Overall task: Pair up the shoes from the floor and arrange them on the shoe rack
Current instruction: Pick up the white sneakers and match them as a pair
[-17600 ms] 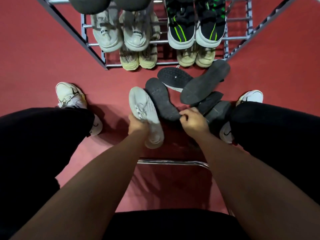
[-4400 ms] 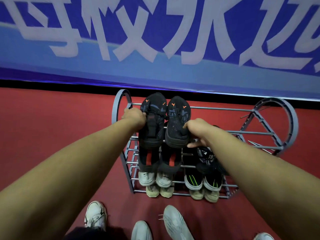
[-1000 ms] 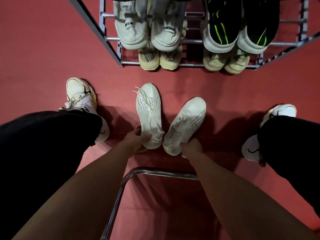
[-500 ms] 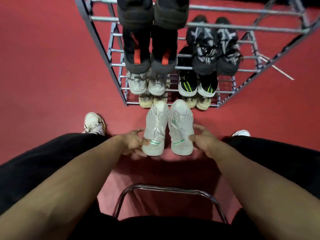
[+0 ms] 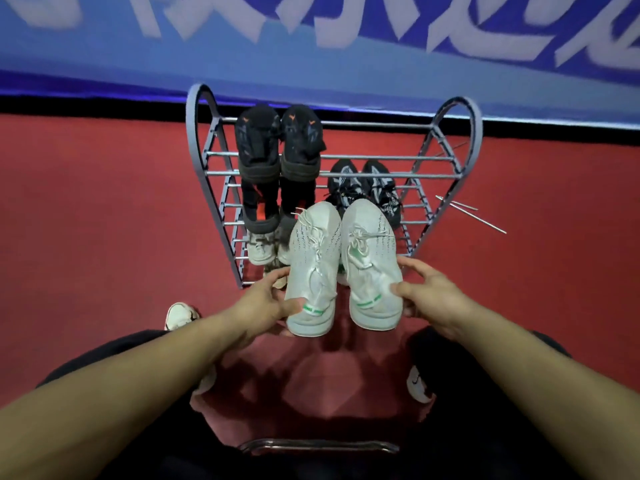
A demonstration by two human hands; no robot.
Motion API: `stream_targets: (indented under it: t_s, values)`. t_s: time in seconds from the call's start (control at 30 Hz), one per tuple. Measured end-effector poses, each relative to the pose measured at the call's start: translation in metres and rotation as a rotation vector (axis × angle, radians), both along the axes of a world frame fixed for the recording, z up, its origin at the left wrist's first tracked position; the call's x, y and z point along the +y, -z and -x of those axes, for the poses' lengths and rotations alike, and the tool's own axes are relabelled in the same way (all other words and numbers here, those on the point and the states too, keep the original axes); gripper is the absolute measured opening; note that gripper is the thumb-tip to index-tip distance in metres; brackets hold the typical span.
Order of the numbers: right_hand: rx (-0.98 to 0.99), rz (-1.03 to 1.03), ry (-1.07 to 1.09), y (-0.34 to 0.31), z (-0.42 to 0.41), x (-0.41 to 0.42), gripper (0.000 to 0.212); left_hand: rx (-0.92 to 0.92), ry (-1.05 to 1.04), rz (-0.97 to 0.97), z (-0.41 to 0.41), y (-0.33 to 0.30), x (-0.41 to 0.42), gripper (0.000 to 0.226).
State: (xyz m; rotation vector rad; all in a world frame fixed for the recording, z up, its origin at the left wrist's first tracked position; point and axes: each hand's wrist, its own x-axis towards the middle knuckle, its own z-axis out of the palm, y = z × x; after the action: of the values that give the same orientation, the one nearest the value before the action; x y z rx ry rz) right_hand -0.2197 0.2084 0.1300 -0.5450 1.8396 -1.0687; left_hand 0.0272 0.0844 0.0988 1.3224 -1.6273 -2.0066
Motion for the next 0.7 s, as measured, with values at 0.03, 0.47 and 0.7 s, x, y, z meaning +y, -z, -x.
stream_targets:
  t_s: [0.03,0.47,0.7]
  values:
    - [0.007,0.029,0.004,-0.011,0.005,0.002,0.053,0.022,-0.003,0.019,0.004,-0.012,0.001,0.066]
    - [0.146,0.26,0.183,-0.132,0.1,-0.101,0.056,0.155,-0.194,0.226,0.155,-0.12,-0.071,0.046]
    - [0.247,0.207,0.147,-0.114,0.156,-0.176,0.051,0.028,-0.266,0.314,0.216,-0.111,-0.135,0.041]
